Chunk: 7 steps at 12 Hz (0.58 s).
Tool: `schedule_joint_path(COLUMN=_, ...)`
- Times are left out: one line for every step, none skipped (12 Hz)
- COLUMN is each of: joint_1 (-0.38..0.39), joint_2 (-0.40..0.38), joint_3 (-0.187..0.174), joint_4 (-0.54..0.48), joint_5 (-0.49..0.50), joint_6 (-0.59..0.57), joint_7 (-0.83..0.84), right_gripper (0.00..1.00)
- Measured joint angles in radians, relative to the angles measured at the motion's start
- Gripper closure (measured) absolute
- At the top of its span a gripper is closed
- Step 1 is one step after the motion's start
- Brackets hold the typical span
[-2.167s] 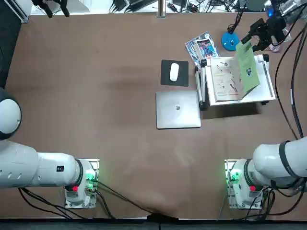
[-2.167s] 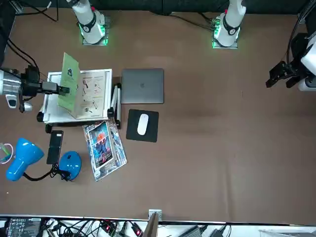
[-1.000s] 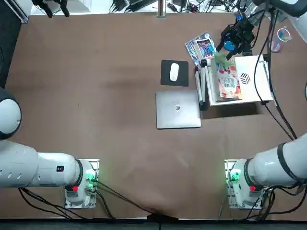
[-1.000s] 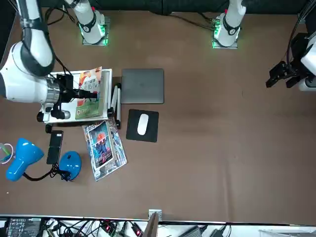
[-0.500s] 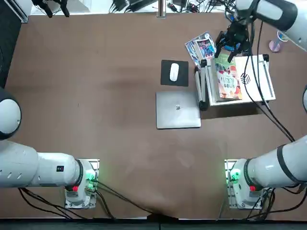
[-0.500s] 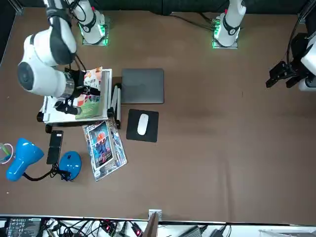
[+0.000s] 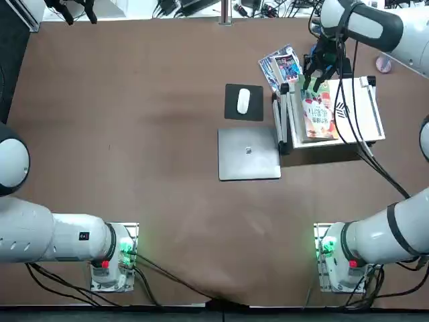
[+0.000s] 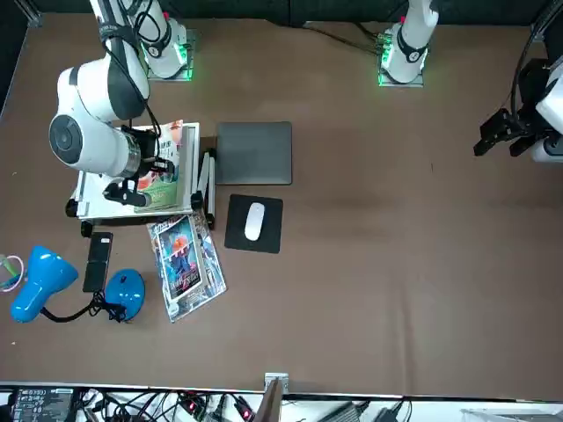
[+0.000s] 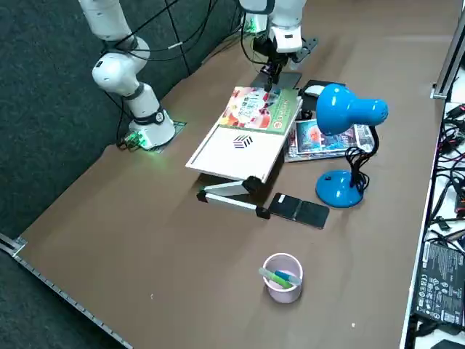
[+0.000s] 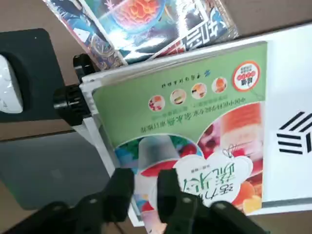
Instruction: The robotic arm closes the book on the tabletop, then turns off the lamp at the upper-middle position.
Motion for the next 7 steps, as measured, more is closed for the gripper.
schedule_joint_path(joint_1=0.000, joint_2=0.007, joint_3=0.000, joint_4=-0.001, joint_5=-0.004, joint_6=0.010, joint_7=0.000, right_gripper=0.76)
schedule_joint_path(joint_1=0.000, joint_2=0.017, joint_3=0.000, joint_4=-0.003, joint_5=-0.005, joint_6=0.022, joint_7=0.000, right_gripper=0.89)
schedule_joint_path(joint_1=0.001, joint_2=0.027, joint_3=0.000, joint_4=-0.007, joint_5=-0.005, joint_6=0.038, joint_7=0.000, right_gripper=0.98)
schedule_joint_path(joint_1=0.005, joint_2=0.042, joint_3=0.000, joint_4=-0.011, joint_5=-0.006, joint_6=0.056, joint_7=0.000, right_gripper=0.98)
schedule_joint_path(joint_1=0.012, joint_2=0.058, joint_3=0.001, joint_4=-0.015, joint_5=-0.006, joint_6=0.073, joint_7=0.000, right_gripper=0.98)
schedule_joint_path(joint_1=0.020, joint_2=0.076, joint_3=0.001, joint_4=-0.018, joint_5=-0.006, joint_6=0.091, joint_7=0.000, right_gripper=0.99)
schedule_joint_path(joint_1=0.029, joint_2=0.095, joint_3=0.001, joint_4=-0.019, joint_5=-0.006, joint_6=0.107, joint_7=0.000, right_gripper=0.99)
